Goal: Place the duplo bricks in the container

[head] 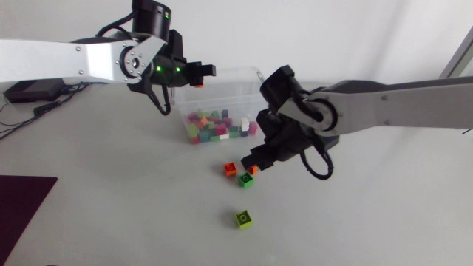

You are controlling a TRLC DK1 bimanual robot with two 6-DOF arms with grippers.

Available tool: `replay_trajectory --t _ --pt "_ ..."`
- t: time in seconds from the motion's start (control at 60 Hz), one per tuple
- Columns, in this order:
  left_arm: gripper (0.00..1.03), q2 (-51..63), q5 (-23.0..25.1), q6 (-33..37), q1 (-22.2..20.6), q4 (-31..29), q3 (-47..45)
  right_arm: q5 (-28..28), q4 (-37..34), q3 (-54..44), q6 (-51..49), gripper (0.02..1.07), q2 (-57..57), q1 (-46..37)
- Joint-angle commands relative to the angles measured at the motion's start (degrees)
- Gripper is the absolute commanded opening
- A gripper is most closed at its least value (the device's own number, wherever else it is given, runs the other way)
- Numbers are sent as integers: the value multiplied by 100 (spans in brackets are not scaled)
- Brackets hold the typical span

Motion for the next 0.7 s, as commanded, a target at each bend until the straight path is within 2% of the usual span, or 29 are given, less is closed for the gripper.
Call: replay_trajectory --t 0.0,0.117,0.183,0.233,0.267,0.283,0.3,0.383,0.567,0.683 --pt "28 412 -97 -26 -6 103 568 -49 -166 200 -172 28 -237 -126" --pt "30 816 -273 9 -6 76 1095 -58 -175 253 -313 28 -413 -205" --pt "35 1009 -361 44 -15 41 1350 -67 -175 314 -357 28 -457 -240" --pt "50 1132 -510 97 -32 15 1500 -102 -175 376 -383 28 -474 -275" --pt "69 1194 -554 106 -32 -29 1570 -128 -166 446 -383 28 -483 -302" --pt "73 1203 -563 115 -32 -47 1588 -128 -157 472 -383 28 -483 -319" --pt "82 1229 -598 123 -32 -108 1640 -128 -148 507 -383 28 -483 -337" --pt "98 1220 -624 150 -32 -187 1614 -137 -87 754 -427 28 -483 -381" --pt "99 596 -528 414 12 -416 1060 -199 54 1439 -436 28 -246 -539" --pt "98 -98 -123 563 100 -442 471 -190 309 1703 -427 28 -26 -583"
